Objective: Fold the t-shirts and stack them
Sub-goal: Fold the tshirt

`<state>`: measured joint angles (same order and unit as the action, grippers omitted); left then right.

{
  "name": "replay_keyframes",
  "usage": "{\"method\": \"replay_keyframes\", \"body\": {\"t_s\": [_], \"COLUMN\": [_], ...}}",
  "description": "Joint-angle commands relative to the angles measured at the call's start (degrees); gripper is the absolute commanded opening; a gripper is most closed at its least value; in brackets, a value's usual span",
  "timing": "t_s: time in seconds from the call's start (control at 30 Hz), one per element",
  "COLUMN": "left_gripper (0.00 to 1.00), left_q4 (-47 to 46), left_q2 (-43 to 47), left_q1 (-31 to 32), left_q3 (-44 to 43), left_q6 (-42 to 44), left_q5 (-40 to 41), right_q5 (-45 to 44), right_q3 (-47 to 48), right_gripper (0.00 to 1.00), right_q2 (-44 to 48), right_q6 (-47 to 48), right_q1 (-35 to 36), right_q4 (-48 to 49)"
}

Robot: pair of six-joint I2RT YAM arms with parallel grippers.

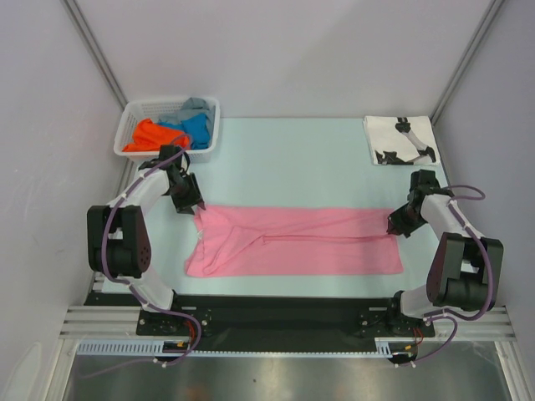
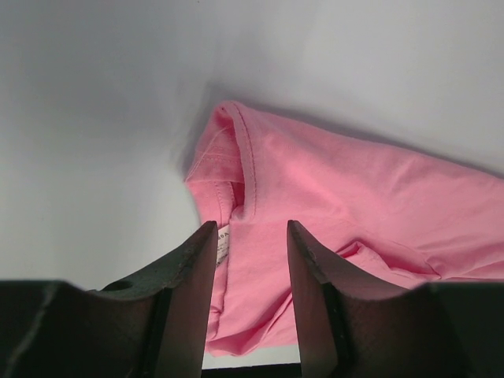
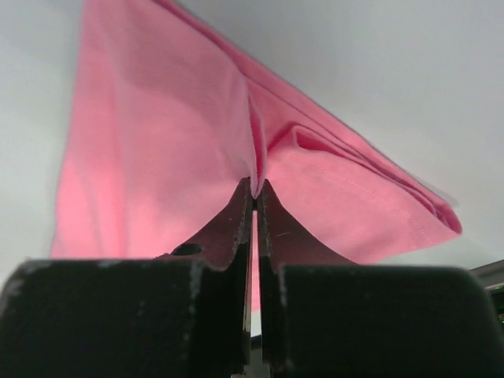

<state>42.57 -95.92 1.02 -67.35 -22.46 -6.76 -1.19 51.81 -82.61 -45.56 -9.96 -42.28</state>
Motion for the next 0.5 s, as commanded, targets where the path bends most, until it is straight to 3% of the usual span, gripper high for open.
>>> {"method": "replay_keyframes", "body": {"t_s": [0.0, 0.47], "left_gripper": [0.46, 0.46], "left_q4": [-0.29, -1.0], "left_q2": [-0.5, -0.85], "left_q1": [-0.58, -0.66], "left_q3": [-1.99, 0.11], "left_q6": [0.92, 1.54], "left_q5": [-1.41, -2.82], "right_q5": [-3.12, -6.55], "right_q3": [-1.53, -3.56], "right_gripper": [0.0, 0.0], "right_q2": [0.61, -0.8], "right_q6": [-1.99, -2.52], "right_q1": [-0.5, -1.82], "right_q4": [-0.17, 0.17]}}
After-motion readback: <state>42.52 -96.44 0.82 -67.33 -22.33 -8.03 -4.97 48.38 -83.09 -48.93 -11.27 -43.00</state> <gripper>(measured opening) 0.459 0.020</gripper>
